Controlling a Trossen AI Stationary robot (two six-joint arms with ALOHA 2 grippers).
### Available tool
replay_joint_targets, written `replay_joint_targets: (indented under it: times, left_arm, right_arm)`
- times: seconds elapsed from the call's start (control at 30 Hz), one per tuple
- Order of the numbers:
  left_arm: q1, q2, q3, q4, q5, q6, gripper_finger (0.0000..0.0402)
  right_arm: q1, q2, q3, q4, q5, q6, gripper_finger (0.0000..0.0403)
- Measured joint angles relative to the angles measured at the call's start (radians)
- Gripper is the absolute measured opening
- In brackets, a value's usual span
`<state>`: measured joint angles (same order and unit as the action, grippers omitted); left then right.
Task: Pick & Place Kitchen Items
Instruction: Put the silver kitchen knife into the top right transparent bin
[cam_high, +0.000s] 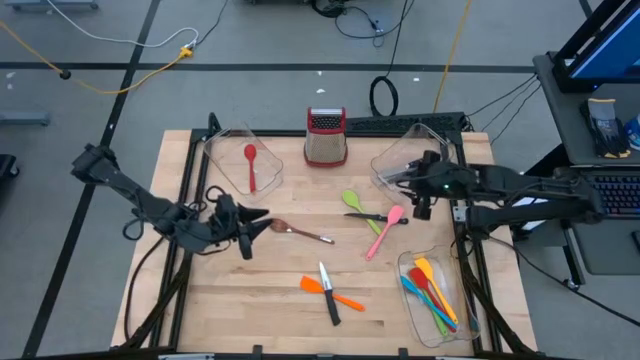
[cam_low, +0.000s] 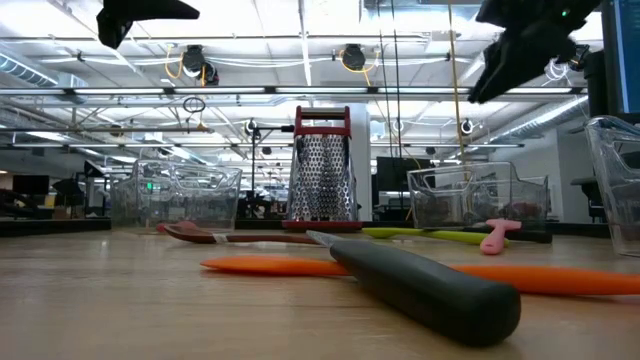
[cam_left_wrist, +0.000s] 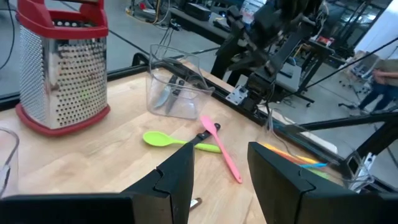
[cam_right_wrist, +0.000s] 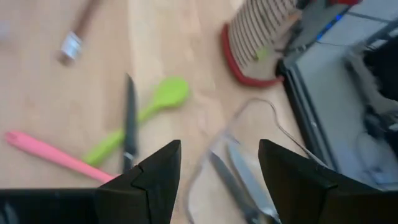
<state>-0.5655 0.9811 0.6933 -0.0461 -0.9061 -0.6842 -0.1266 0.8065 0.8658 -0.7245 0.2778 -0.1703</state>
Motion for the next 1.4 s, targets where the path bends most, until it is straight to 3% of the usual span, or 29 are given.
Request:
replay_joint_targets:
  times: [0.23, 0.43, 0.7, 1.1, 1.4]
  left_arm:
    - [0.002, 0.038, 0.000, 0.018, 0.000, -0.006, 0.0152]
    - [0.002, 0.041, 0.000, 0.023, 0.000, 0.001, 0.0152]
    - [0.003, 0.041, 0.000, 0.022, 0.000, 0.059, 0.0152]
    - [0.004, 0.041, 0.000, 0.065, 0.028, 0.007, 0.0152]
    - [0.004, 0.064, 0.001, 0.105, 0.120, -0.141, 0.0152]
  right_arm:
    - [0.005, -0.141, 0.000, 0.009, -0.119, 0.138, 0.0210]
    - [0.004, -0.261, 0.000, 0.009, -0.149, 0.223, 0.0210]
    - [0.004, -0.390, -0.043, 0.038, -0.332, 0.319, 0.0210]
    - [0.004, -0.592, -0.322, 0.298, -0.336, 0.396, 0.0210]
    - [0.004, -0.714, -0.404, 0.364, -0.336, 0.450, 0.0210]
